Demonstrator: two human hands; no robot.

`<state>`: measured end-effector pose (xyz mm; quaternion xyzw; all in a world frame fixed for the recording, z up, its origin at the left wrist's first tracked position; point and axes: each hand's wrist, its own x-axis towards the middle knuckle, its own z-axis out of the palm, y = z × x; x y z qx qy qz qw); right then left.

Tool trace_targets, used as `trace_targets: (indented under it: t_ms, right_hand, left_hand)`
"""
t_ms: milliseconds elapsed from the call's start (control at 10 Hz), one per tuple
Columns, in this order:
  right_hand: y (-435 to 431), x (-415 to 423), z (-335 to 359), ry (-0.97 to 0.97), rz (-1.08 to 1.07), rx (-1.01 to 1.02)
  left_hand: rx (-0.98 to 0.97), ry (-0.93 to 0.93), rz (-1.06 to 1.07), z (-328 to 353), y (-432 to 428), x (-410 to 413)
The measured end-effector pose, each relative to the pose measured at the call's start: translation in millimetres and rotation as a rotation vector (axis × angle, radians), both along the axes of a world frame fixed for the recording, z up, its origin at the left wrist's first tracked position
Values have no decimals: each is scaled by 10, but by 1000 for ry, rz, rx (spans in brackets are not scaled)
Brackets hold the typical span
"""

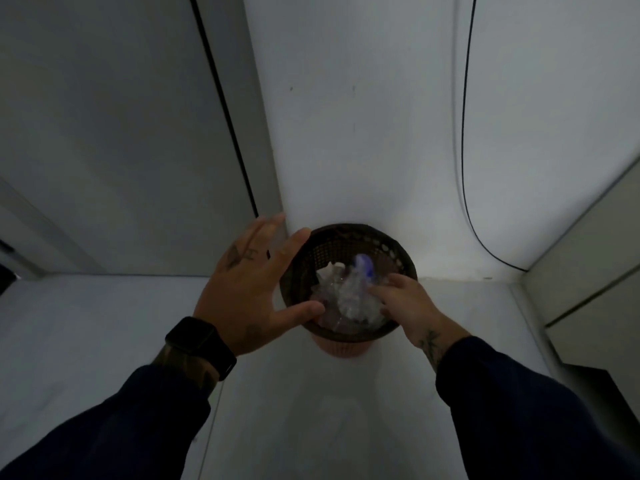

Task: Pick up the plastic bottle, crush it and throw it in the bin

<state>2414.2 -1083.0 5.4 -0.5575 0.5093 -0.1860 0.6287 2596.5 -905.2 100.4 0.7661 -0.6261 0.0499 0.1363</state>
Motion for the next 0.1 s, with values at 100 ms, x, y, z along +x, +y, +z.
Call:
trace_targets:
  t_ms: [100]
  right_hand:
    - [3, -93, -60, -76, -23, 36]
  left_hand:
    - [19, 9, -2, -10, 30, -5]
